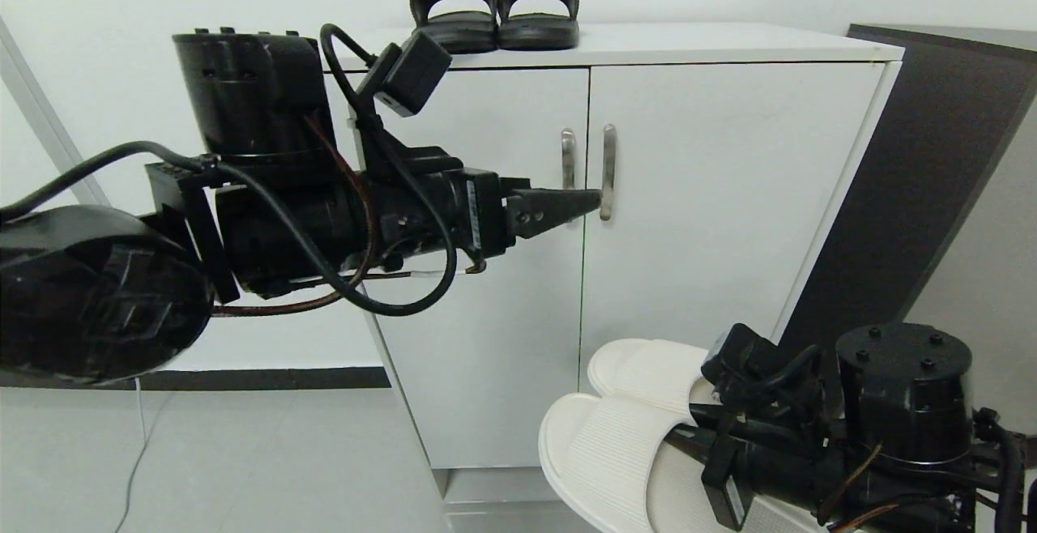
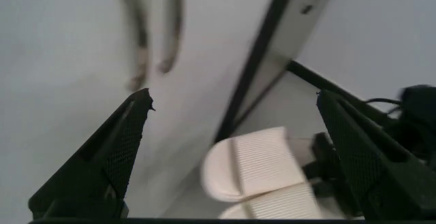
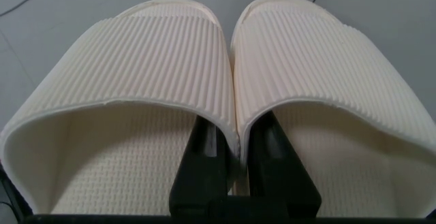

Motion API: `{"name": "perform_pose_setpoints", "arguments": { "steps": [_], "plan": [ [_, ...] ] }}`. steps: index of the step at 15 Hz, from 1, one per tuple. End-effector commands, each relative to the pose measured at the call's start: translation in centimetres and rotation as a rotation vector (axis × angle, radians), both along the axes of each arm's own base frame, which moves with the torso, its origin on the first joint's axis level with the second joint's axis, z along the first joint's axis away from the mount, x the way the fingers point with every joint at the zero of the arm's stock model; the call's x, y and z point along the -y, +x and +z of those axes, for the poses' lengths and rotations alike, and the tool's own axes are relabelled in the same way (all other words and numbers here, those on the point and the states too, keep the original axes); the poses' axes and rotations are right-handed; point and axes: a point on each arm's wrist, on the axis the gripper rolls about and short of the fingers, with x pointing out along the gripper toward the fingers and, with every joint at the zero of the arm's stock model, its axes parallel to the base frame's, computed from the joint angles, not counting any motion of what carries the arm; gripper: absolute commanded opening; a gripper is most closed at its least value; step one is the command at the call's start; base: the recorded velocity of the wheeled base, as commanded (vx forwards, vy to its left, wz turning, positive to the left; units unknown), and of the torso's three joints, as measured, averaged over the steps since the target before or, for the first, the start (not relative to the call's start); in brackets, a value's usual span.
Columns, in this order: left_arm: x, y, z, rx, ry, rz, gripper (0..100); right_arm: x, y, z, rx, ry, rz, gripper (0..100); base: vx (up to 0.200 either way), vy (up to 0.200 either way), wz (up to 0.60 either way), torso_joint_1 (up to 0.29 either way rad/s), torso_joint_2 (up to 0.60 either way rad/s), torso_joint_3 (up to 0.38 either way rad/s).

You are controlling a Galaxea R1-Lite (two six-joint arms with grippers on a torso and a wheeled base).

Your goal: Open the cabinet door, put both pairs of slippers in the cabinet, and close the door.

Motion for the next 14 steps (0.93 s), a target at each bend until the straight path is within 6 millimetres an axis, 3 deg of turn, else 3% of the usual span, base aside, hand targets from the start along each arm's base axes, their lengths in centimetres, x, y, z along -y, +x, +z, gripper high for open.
{"name": "perform_pose_setpoints", "arguments": {
  "steps": [1, 4, 10, 14],
  "plan": [
    [1.0, 1.4, 0.6, -0.029, -0.042, -0.032, 100, 0.0, 0.0, 0.0, 0.0, 0.0, 0.0, 0, 0.0, 0.0, 0.0, 0.0, 0.0, 0.0],
    [1.4, 1.6, 2.0, -0.087, -0.116, -0.131, 100, -0.1, -0.2, -0.2, -0.003, -0.005, 0.007, 0, 0.0, 0.0, 0.0, 0.0, 0.0, 0.0],
    [4.7, 3.4, 0.9, -0.12, -0.124, -0.156, 100, -0.1, -0.2, -0.2, -0.005, -0.007, 0.01, 0, 0.0, 0.0, 0.0, 0.0, 0.0, 0.0],
    [6.7, 4.5, 0.9, -0.093, -0.135, -0.061, 100, -0.1, -0.3, -0.3, -0.007, -0.01, 0.01, 0, 0.0, 0.0, 0.0, 0.0, 0.0, 0.0]
  ]
}}
